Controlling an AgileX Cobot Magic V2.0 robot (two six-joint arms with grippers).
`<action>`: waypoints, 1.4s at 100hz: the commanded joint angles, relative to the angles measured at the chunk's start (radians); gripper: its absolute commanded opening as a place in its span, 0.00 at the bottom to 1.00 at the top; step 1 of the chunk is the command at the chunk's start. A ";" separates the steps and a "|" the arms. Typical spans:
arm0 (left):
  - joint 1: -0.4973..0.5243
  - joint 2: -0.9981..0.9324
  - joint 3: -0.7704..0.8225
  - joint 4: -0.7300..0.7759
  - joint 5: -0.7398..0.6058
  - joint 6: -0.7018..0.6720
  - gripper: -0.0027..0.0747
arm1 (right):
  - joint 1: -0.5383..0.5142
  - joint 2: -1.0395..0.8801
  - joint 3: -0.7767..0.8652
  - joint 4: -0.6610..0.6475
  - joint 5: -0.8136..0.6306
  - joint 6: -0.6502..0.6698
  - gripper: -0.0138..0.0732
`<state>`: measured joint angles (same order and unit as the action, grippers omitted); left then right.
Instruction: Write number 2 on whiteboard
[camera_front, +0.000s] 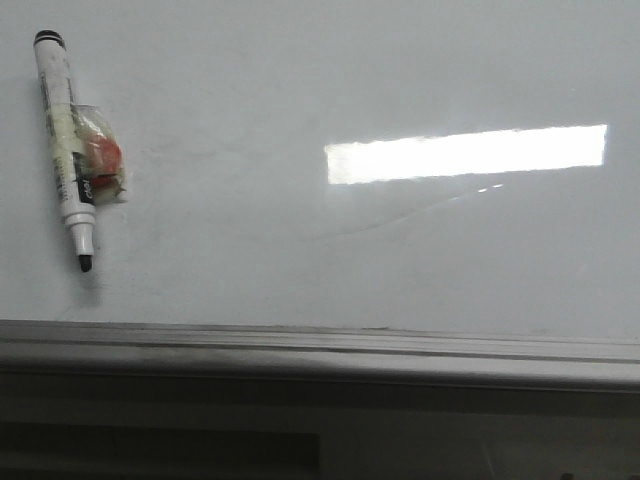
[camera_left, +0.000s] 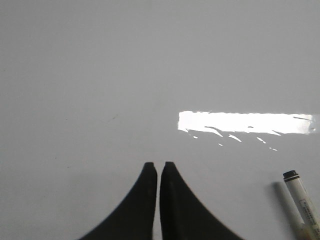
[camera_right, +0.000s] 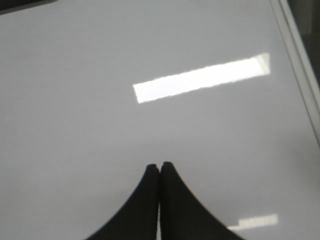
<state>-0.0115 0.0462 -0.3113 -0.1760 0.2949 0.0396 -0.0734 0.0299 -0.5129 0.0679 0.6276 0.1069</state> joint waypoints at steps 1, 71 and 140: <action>-0.007 0.035 -0.051 -0.074 -0.022 -0.005 0.01 | -0.006 0.028 -0.044 0.037 -0.002 0.005 0.10; -0.019 0.038 0.027 -0.245 -0.123 0.202 0.59 | -0.006 0.028 -0.036 0.030 0.165 0.005 0.10; -0.275 0.411 -0.021 -0.762 -0.137 0.717 0.65 | -0.006 0.028 -0.027 0.037 0.071 0.005 0.10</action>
<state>-0.2418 0.3890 -0.2911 -0.8491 0.2286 0.6841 -0.0734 0.0311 -0.5200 0.1014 0.7912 0.1092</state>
